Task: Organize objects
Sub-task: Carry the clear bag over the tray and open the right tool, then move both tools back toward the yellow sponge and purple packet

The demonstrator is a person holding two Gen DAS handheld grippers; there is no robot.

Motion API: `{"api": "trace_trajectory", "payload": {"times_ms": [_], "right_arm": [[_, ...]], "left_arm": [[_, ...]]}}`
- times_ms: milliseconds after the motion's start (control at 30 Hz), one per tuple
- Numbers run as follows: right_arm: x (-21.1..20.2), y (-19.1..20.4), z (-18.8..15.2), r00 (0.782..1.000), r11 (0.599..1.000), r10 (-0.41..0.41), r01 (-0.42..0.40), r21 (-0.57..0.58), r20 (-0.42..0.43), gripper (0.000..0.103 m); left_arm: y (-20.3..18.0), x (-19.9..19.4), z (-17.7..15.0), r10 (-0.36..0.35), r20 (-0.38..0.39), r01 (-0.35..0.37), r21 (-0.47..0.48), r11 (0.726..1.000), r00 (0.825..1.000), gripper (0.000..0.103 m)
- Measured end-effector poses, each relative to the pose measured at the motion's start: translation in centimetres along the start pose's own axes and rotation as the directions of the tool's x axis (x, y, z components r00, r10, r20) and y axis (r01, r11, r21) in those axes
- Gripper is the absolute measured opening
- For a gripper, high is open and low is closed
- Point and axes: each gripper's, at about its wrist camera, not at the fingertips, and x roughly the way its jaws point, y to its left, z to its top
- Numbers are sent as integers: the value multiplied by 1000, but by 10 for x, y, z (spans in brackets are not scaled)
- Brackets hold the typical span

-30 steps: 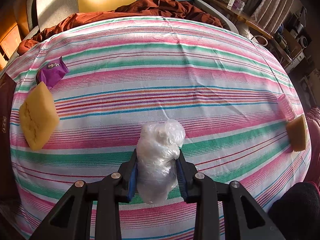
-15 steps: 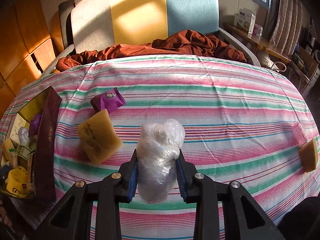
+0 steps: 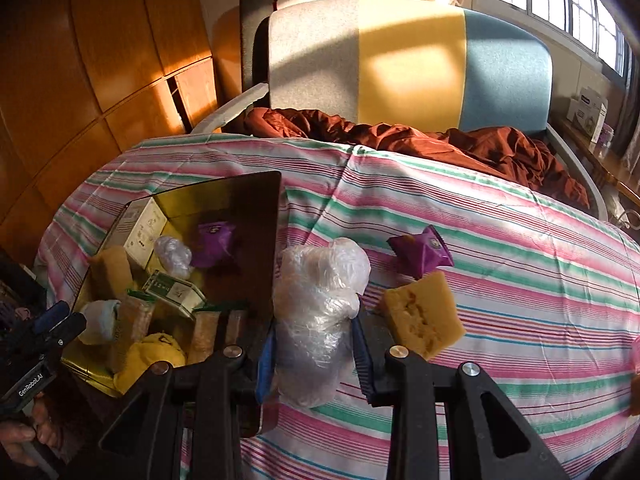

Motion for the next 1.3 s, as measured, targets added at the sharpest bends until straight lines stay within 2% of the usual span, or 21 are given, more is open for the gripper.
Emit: {"api": "trace_trajectory", "payload": {"times_ms": [300,700,767,833,900,933,1067,1300], "right_arm": [[30,59,3,996,992,81,-85,-96,-45,33],[76,82,14,985,987,121,-133,-93,-126,35],[84,85,16,981,986,130,-143,-87,-145,40],[88,86,17,982,986,125,-139,-92,-143,63],[88,86,17,984,986,123,-136,-94,-132,80],[87,86,17,983,986,127,-140,-92,-129,82],[79,85,15,985,986,126,-137,-94,-118,82],[44,70,19,992,988,119,-122,-95,-36,82]], "left_arm": [[19,-8,-6,25,-1,-25,-34,999,1000,60],[31,-15,-10,53,-7,-53,-51,997,999,61],[33,-15,-10,59,-8,-60,-53,997,998,62],[35,-17,-11,66,-8,-67,-54,996,998,64],[37,-18,-12,75,-6,-75,-57,996,997,65],[38,-19,-12,79,-3,-79,-59,995,997,66],[40,-21,-12,91,1,-91,-59,994,996,67],[30,-25,-9,84,12,-84,-31,996,996,69]]}}
